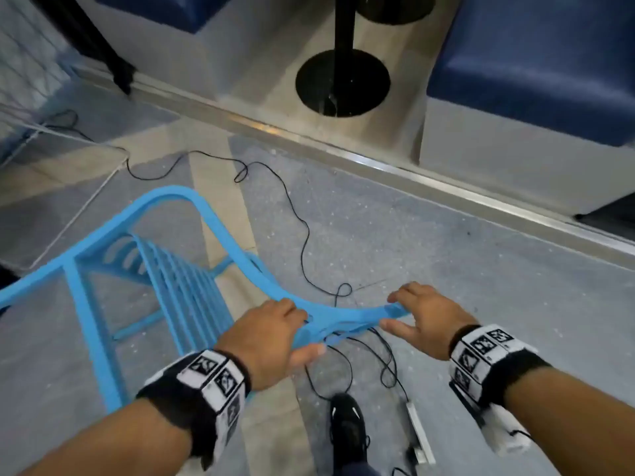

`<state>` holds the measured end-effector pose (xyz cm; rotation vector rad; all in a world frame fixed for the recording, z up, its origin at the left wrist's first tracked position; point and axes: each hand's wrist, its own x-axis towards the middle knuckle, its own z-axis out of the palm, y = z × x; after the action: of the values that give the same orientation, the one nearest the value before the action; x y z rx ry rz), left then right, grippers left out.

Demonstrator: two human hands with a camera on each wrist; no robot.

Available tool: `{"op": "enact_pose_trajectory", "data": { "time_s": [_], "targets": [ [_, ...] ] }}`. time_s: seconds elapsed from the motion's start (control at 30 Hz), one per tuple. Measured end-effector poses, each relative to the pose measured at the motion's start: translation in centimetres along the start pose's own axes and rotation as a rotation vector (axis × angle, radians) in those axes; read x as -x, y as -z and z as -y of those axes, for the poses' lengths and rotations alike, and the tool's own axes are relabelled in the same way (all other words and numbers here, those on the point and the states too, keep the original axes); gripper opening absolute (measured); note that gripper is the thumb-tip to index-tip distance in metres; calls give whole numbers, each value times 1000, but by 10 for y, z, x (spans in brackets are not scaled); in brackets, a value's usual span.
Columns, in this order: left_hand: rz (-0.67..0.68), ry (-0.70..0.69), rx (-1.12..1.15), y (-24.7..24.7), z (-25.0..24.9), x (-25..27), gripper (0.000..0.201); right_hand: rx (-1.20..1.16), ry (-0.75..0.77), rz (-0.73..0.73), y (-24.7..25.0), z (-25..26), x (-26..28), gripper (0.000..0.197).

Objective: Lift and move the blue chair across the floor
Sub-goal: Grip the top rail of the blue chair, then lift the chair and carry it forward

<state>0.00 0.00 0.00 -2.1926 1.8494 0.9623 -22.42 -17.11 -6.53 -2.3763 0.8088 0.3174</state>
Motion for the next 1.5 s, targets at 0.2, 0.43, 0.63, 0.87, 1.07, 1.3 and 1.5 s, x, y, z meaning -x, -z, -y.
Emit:
{"op": "enact_pose_trajectory", "data": {
  "time_s": [0.2, 0.43, 0.63, 0.87, 1.07, 1.3, 1.5],
  "targets": [
    [101, -19, -216, -44, 1, -91, 76, 75, 30, 64, -31, -29, -38, 65],
    [105, 27, -307, -67, 5, -123, 71, 288, 97, 59, -44, -44, -63, 75],
    [143, 15, -273, -66, 6, -126, 72, 337, 47, 90, -39, -28, -64, 69],
    [71, -11, -203, -56, 15, -79, 72, 333, 95, 175, -14, 21, -39, 64],
    [-46, -27, -201, -21, 33, 4, 67, 451, 249, 104, 21, 110, -6, 64],
    [-380, 172, -155, 4, 56, 155, 63, 514, 403, 131, 60, 279, 55, 65],
    [-542, 287, 36, -6, 93, 310, 44, 546, 628, 83, 47, 438, 126, 55]
  ]
}}
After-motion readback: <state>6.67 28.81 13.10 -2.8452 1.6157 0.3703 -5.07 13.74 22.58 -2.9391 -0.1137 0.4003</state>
